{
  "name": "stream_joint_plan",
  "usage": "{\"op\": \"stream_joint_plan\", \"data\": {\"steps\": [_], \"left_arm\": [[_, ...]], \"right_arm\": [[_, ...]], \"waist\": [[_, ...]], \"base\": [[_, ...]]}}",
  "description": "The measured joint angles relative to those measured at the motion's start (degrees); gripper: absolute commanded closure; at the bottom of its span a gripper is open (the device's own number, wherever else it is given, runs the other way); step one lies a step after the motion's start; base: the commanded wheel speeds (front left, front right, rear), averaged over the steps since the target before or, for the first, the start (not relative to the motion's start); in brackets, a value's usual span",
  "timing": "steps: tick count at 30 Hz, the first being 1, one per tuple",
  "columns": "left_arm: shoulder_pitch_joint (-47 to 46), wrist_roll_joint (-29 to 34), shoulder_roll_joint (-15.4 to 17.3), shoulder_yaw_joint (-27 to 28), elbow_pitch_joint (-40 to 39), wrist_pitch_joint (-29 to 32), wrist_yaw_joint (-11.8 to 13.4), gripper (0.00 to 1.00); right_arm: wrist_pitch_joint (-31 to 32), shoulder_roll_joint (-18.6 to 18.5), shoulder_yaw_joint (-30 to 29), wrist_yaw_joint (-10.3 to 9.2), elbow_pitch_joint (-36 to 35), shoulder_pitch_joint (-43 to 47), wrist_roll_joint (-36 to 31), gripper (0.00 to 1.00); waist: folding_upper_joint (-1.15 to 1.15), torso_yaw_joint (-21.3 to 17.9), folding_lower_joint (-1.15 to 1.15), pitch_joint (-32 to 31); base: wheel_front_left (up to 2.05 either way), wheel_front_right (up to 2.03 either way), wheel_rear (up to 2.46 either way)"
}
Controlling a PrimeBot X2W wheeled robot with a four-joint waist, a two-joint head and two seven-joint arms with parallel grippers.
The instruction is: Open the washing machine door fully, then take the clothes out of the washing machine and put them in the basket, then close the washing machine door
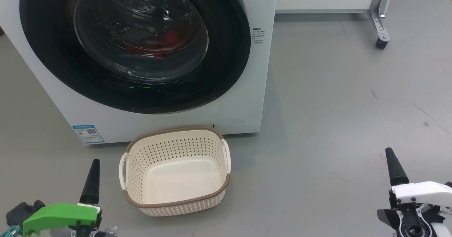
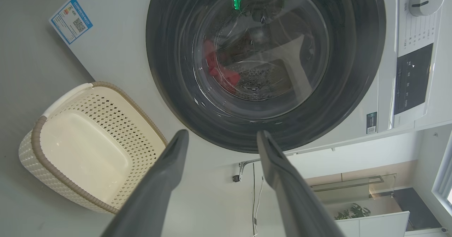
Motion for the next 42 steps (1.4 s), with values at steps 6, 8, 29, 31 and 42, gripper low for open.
{"op": "stream_joint_plan", "data": {"steps": [6, 8, 29, 31, 42], "left_arm": [[-0.4, 5.6, 1.2, -1.4, 0.4, -1.2, 0.0, 0.00], [-1.0, 7.3, 1.6, -1.7, 0.6, -1.5, 0.0, 0.00], [-2.4, 28.7, 3.7, -7.2, 0.3, -5.3, 3.2, 0.00], [-2.4, 30.7, 3.7, -7.6, 0.4, -5.8, 3.7, 0.00], [-2.5, 39.8, 3.8, -10.5, 1.7, -8.2, 5.0, 0.00]], "right_arm": [[-1.1, -1.8, 1.9, 0.00, 0.1, -0.2, -6.5, 0.00], [-1.6, -2.0, 2.7, -0.01, 0.1, -0.3, -8.9, 0.00], [-5.4, -2.4, 8.6, -2.11, -0.1, -1.6, -28.7, 0.00], [-5.9, -2.5, 9.2, -2.13, 0.1, -1.6, -30.3, 0.00], [-8.2, -2.4, 11.8, -2.97, 1.0, -1.6, -39.3, 0.00]], "waist": [[0.00, 0.0, 0.00, 0.1], [0.00, 0.1, 0.00, 0.1], [0.00, 0.4, 0.00, -0.2], [0.00, 0.5, 0.00, -0.2], [0.00, 0.8, 0.00, -0.4]], "base": [[0.00, 0.00, 0.00], [0.00, 0.00, 0.00], [0.00, 0.00, 0.00], [0.00, 0.00, 0.00], [0.00, 0.00, 0.00]]}}
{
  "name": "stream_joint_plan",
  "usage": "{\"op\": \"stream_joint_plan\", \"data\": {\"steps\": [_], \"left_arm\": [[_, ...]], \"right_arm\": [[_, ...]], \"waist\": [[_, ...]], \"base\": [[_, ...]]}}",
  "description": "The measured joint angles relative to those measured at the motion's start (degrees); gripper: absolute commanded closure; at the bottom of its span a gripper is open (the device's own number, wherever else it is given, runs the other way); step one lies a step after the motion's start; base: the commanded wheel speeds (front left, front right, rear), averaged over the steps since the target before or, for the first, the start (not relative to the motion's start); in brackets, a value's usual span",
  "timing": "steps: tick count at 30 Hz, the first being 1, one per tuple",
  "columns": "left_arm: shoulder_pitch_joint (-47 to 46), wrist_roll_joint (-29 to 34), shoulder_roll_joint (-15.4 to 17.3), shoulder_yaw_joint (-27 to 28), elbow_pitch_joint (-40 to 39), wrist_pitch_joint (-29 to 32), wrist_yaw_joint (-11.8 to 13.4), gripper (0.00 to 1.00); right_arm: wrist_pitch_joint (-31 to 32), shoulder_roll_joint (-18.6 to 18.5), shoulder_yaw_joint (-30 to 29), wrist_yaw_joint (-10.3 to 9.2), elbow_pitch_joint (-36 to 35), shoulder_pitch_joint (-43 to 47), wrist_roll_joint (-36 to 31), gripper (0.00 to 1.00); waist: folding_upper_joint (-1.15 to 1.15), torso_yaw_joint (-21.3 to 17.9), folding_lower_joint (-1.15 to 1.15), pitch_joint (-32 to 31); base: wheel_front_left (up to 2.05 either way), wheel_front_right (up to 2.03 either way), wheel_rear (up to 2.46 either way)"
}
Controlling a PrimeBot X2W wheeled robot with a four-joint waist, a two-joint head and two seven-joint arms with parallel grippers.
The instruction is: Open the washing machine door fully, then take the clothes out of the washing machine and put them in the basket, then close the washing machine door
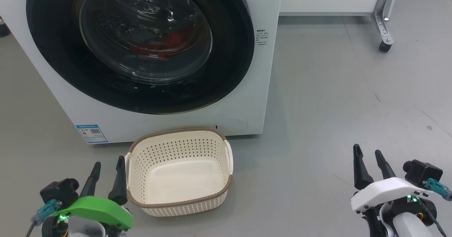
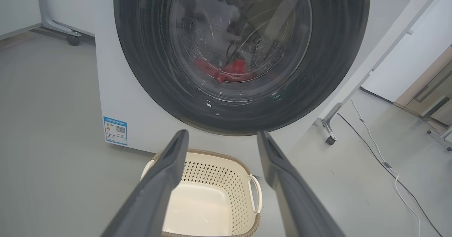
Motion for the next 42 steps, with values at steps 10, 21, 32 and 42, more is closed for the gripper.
{"op": "stream_joint_plan", "data": {"steps": [10, 21, 32, 42], "left_arm": [[-0.1, 6.2, 0.1, -1.5, 1.7, -1.7, 0.6, 0.00], [-1.3, 13.2, 0.1, -2.6, 2.7, -3.8, 1.1, 0.00], [-2.1, 18.6, 0.0, -3.6, 3.8, -5.3, 1.1, 0.00], [-2.1, 18.5, -1.0, -2.2, 5.1, -5.3, 1.1, 0.00]], "right_arm": [[-1.7, 0.1, 1.2, -0.09, 0.5, -0.1, -6.3, 0.00], [-4.0, 0.1, 2.4, -0.11, 1.4, -0.9, -14.4, 0.00], [-5.3, 0.6, 3.3, -0.10, 2.3, -0.9, -19.9, 0.00], [-5.3, 1.2, 1.8, -0.07, 2.9, -0.9, -19.8, 0.00]], "waist": [[0.00, 0.2, 0.00, -0.1], [0.00, 0.3, 0.00, 0.0], [0.00, 0.6, 0.00, 0.0], [0.00, 0.7, 0.00, 0.1]], "base": [[0.00, 0.00, 0.00], [0.00, 0.00, 0.00], [0.00, 0.00, 0.00], [0.00, 0.00, 0.00]]}}
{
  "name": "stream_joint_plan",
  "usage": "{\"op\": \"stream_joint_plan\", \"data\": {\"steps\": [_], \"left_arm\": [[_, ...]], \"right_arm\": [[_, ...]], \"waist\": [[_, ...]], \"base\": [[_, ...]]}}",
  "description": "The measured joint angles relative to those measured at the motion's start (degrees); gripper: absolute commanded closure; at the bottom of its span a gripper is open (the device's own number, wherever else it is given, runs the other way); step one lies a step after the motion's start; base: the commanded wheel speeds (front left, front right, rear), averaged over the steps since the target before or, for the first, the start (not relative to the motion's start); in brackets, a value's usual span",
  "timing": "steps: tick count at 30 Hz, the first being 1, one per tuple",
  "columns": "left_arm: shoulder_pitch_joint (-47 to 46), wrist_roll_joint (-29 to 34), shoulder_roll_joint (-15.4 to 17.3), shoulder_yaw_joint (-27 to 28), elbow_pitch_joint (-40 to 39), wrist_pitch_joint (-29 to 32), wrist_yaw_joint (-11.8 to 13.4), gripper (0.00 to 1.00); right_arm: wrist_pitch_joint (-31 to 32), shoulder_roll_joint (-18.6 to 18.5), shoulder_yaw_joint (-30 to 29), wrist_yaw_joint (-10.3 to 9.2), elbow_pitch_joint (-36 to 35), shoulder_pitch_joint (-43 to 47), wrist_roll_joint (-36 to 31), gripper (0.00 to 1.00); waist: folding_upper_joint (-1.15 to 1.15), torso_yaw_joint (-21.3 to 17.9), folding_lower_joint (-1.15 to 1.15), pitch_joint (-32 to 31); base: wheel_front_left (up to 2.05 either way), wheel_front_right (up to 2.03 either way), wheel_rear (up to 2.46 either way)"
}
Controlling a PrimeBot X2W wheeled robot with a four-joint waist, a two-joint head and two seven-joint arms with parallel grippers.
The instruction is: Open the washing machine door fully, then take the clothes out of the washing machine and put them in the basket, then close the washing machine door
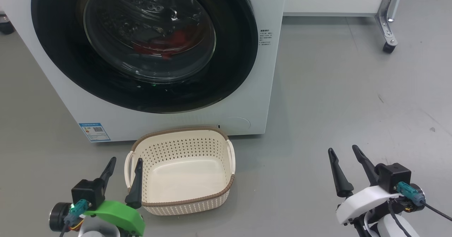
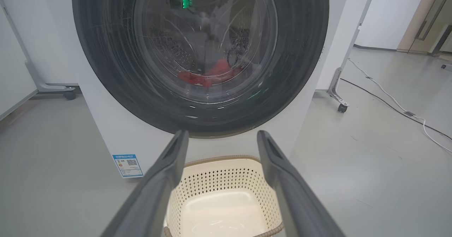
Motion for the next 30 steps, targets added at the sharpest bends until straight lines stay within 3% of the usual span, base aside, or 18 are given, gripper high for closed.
{"op": "stream_joint_plan", "data": {"steps": [17, 18, 20, 30], "left_arm": [[0.0, -0.1, -0.6, 0.7, 0.8, 0.0, 0.0, 0.00], [0.0, -0.1, -0.6, 0.8, 0.8, 0.0, 0.0, 0.00], [0.0, -0.1, -0.6, 0.9, 0.9, 0.0, 0.0, 0.00], [0.0, 0.1, -0.8, 1.6, 1.1, 0.0, 0.0, 0.00]], "right_arm": [[0.0, 1.0, -1.4, 0.20, 0.9, 0.0, 0.0, 0.00], [0.0, 1.1, -1.5, 0.26, 0.9, 0.0, -0.1, 0.14], [0.0, 1.1, -1.5, 0.52, 1.0, 0.0, -0.1, 1.00], [0.0, 1.3, -2.0, 1.09, 1.3, 0.0, -0.4, 1.00]], "waist": [[0.00, 0.2, 0.00, 0.3], [0.00, 0.3, 0.00, 0.3], [0.00, 0.3, 0.00, 0.4], [0.00, 0.5, 0.00, 0.5]], "base": [[0.00, 0.00, 0.00], [0.00, 0.00, 0.00], [0.00, 0.00, 0.00], [0.00, 0.00, 0.00]]}}
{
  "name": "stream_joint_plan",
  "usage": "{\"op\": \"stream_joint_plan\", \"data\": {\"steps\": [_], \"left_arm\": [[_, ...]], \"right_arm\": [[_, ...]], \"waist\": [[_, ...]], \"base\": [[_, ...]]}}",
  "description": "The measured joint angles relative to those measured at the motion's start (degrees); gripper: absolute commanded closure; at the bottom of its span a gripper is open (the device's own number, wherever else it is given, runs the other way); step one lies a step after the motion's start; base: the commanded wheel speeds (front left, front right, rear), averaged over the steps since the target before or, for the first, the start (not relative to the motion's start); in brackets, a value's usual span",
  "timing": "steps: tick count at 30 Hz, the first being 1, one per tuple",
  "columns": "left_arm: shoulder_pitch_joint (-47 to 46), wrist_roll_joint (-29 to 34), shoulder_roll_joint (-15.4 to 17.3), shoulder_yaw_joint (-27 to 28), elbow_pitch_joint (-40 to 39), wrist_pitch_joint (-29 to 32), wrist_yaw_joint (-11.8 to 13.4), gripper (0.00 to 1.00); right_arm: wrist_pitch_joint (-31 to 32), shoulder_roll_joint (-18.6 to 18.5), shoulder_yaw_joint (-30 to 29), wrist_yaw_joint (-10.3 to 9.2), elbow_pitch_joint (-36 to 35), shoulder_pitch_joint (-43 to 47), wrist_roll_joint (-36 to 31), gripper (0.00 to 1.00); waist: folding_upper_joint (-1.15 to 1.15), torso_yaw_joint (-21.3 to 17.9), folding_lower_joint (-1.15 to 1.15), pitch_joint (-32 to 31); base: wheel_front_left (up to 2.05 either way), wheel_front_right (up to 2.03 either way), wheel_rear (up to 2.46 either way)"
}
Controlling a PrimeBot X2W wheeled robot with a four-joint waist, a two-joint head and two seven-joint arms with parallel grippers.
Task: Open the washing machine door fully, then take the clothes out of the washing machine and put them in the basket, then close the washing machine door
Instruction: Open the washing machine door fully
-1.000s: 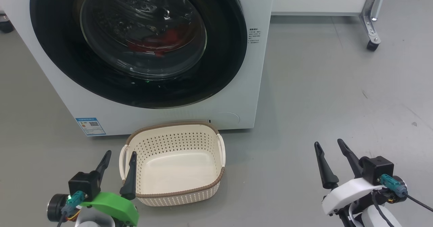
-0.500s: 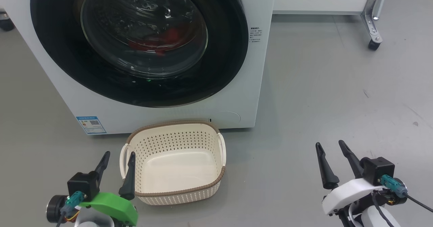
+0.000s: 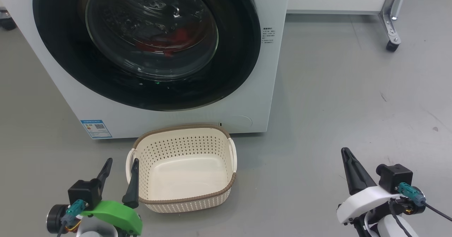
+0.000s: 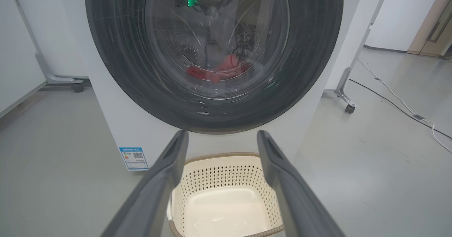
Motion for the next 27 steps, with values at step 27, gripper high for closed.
{"op": "stream_joint_plan", "data": {"steps": [27], "left_arm": [[-5.2, 1.5, -1.5, 0.4, -3.4, 0.0, -0.1, 0.00]], "right_arm": [[5.8, 2.5, -13.3, 1.99, 1.9, -14.7, 36.6, 1.00]], "waist": [[0.00, 1.8, 0.00, 8.1]], "base": [[0.00, 0.00, 0.00]]}}
